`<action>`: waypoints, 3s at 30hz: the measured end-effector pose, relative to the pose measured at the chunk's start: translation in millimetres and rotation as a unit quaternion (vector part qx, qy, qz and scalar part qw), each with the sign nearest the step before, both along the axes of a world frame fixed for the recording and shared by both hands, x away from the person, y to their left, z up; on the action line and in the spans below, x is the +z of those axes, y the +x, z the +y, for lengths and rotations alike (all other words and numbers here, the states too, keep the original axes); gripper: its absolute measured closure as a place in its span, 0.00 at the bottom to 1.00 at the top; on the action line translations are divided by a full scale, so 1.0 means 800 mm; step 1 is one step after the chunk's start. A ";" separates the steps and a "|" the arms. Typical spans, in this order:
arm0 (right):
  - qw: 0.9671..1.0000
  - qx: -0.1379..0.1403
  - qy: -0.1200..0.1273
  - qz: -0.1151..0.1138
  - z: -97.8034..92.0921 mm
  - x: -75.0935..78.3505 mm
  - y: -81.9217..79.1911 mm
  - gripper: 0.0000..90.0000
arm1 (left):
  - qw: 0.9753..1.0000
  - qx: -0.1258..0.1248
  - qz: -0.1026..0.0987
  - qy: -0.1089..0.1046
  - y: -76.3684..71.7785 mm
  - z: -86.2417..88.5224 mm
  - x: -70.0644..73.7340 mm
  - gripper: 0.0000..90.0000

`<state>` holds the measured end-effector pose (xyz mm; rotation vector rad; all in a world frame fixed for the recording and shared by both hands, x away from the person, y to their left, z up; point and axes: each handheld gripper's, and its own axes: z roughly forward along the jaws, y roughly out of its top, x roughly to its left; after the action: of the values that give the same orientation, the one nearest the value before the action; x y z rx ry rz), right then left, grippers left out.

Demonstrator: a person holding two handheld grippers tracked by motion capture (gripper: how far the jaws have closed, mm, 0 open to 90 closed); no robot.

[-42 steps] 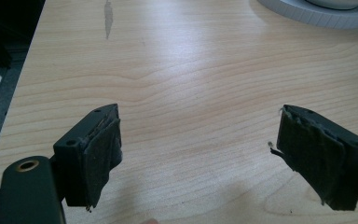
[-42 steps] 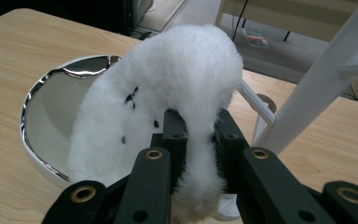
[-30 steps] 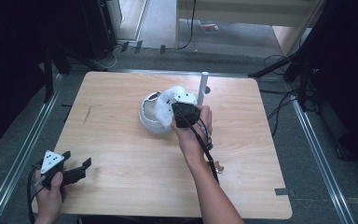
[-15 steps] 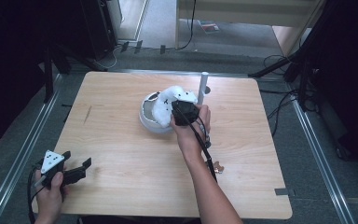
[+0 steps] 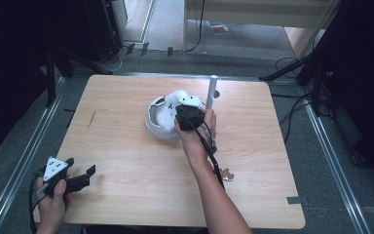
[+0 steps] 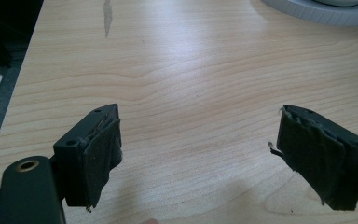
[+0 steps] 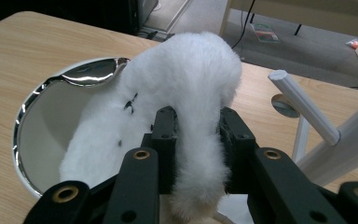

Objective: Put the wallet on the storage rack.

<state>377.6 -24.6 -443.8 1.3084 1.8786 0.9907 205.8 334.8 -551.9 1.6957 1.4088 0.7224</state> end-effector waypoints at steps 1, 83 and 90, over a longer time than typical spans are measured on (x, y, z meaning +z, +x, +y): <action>1.000 0.000 0.000 0.000 0.000 0.000 0.000 0.80 | 1.000 0.000 0.000 0.000 0.000 0.000 0.000 0.16; 0.956 0.047 0.235 0.169 -0.025 -0.045 0.003 0.39 | 1.000 -0.004 0.004 0.006 0.001 -0.001 0.000 0.16; 0.963 0.021 0.236 0.128 -0.019 -0.033 -0.007 0.76 | 1.000 -0.005 0.004 0.005 0.001 -0.001 0.000 0.16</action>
<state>371.7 -39.4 -470.0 1.7457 1.9336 1.4102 206.6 334.0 -551.9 1.7144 1.4038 0.7191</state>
